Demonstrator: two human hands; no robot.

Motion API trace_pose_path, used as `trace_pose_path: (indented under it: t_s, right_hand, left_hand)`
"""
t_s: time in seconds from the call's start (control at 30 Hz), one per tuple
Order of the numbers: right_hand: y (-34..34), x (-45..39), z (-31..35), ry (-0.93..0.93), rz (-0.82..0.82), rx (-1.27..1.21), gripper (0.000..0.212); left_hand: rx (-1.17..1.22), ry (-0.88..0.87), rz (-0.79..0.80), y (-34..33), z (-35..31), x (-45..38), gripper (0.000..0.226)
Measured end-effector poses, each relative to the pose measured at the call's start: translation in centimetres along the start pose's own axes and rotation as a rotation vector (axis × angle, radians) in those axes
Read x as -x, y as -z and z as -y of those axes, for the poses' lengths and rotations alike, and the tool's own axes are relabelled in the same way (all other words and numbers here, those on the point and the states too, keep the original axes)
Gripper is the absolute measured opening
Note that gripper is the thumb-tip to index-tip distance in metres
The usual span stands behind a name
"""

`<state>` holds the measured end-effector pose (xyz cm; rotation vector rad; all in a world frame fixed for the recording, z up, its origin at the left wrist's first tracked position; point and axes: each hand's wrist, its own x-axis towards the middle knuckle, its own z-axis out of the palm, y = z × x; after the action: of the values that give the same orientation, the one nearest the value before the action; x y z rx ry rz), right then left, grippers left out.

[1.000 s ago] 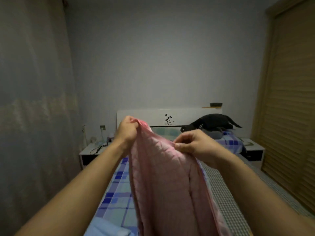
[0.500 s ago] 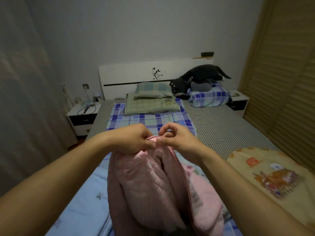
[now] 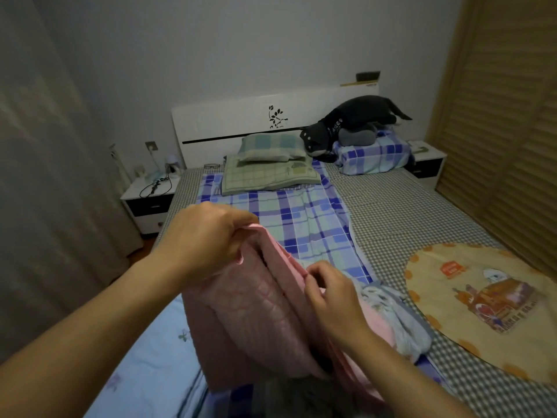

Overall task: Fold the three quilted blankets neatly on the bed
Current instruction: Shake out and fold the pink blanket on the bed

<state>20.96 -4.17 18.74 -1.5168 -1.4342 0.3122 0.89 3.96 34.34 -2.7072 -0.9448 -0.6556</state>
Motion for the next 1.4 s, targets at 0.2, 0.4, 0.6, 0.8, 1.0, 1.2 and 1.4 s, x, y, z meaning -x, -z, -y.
trace_pose_path:
  t_s: [0.2,0.4,0.6,0.8,1.0,1.2,1.4]
  right_hand:
    - [2.6,-1.0,-1.8,0.183,-0.182,0.08,0.011]
    - [4.5,-3.9,-2.5,0.387,0.081,0.224,0.028]
    - [2.7,-0.3,-1.8,0.409,0.22,0.229,0.013]
    - [-0.2,2.4,-1.3,0.259,-0.005,0.328,0.032]
    - [-0.3,1.4,0.7,0.342,-0.108,0.21,0.027]
    - [0.5,-0.3,-0.4,0.45,-0.106,0.435,0.019]
    - [0.1,0.2,-0.2,0.376,-0.064,0.37,0.026]
  left_hand:
    - [-0.139,-0.346,0.069,-1.0,3.2,1.6,0.022]
    - [-0.056,-0.335,0.118,-1.4,3.7,2.1,0.027]
    - [0.063,0.065,0.17,-0.7,2.8,1.6,0.032]
    - [0.129,0.239,0.269,0.0,1.3,0.2,0.017]
    - [0.187,0.325,0.26,0.8,-0.3,-1.1,0.015]
    - [0.207,0.342,0.271,1.6,-1.0,-1.6,0.015]
    - [0.218,0.369,0.25,1.9,-1.1,-2.0,0.014]
